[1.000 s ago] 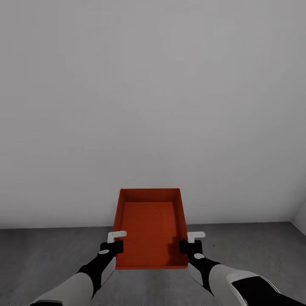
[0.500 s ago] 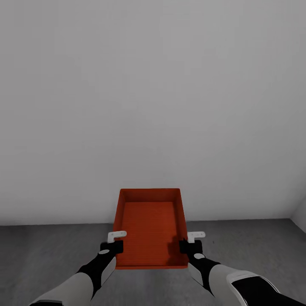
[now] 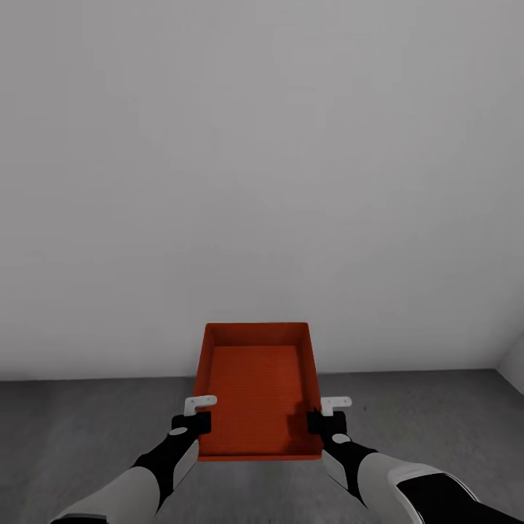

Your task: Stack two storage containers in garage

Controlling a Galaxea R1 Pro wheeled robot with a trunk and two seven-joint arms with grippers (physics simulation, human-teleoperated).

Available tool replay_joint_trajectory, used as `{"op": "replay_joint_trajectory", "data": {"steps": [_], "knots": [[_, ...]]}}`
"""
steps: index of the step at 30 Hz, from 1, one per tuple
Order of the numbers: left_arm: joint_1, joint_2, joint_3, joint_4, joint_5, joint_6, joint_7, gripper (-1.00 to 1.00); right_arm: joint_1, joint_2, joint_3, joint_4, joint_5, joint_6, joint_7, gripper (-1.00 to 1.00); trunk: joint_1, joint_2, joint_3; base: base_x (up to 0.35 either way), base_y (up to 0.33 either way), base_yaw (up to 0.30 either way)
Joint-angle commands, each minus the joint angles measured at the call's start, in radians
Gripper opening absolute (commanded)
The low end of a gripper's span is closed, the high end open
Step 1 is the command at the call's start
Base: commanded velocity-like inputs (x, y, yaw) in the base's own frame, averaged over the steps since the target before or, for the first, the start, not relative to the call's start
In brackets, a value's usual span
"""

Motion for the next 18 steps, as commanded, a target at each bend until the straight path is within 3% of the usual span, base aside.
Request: {"op": "replay_joint_trajectory", "data": {"steps": [1, 18], "knots": [[0.0, 0.013, 0.002, 0.003, 0.005, -0.003, 0.008, -1.0, -0.002, 0.001, -0.041, -0.049, 0.031, -0.001, 0.013, -1.0, 0.0, -0.002, -0.003, 0.0, 0.0, 0.0], [0.0, 0.013, 0.002, 0.002, 0.005, -0.003, 0.008, -1.0, -0.002, 0.001, -0.041, -0.049, 0.031, -0.002, 0.013, -1.0, 0.0, -0.002, -0.031, 0.0, 0.0, 0.0]]}}
